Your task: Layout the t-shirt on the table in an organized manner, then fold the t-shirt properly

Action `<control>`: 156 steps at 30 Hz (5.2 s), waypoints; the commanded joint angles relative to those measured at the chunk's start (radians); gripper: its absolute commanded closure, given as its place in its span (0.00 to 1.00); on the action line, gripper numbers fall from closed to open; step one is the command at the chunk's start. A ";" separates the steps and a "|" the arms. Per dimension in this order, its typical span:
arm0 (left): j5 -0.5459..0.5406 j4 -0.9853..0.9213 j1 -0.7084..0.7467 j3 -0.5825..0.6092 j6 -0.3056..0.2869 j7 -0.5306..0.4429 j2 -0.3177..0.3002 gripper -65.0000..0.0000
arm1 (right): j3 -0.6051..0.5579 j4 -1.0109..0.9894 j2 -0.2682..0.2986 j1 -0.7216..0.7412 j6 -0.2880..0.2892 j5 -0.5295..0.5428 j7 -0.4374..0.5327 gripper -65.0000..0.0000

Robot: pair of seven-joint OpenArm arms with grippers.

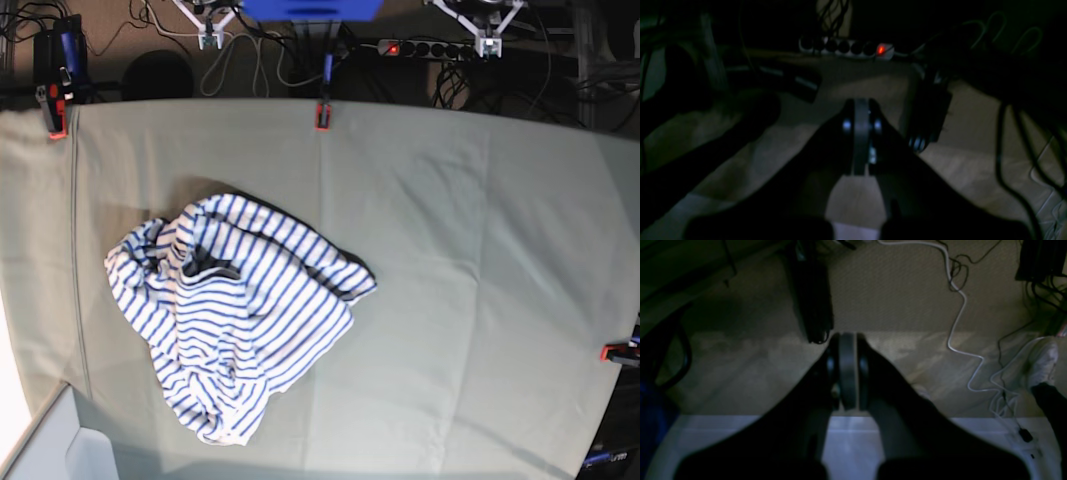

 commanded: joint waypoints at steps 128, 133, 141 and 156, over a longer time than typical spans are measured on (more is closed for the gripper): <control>-0.008 0.686 -0.147 -0.398 0.000 0.099 0.144 1.00 | -0.298 1.545 0.090 -0.119 0.022 0.000 -0.420 0.48; -0.008 0.681 -0.146 -0.398 0.000 0.099 0.144 1.00 | -0.327 1.462 0.064 -0.037 0.022 0.000 -0.451 0.49; -0.008 0.680 -0.146 -0.398 0.000 0.099 0.149 1.00 | -0.354 1.359 0.049 0.049 0.022 0.000 -0.449 0.48; -0.007 0.683 -0.144 -0.406 0.000 0.099 0.144 1.00 | -0.285 1.287 0.055 0.153 0.022 -0.002 -0.452 1.00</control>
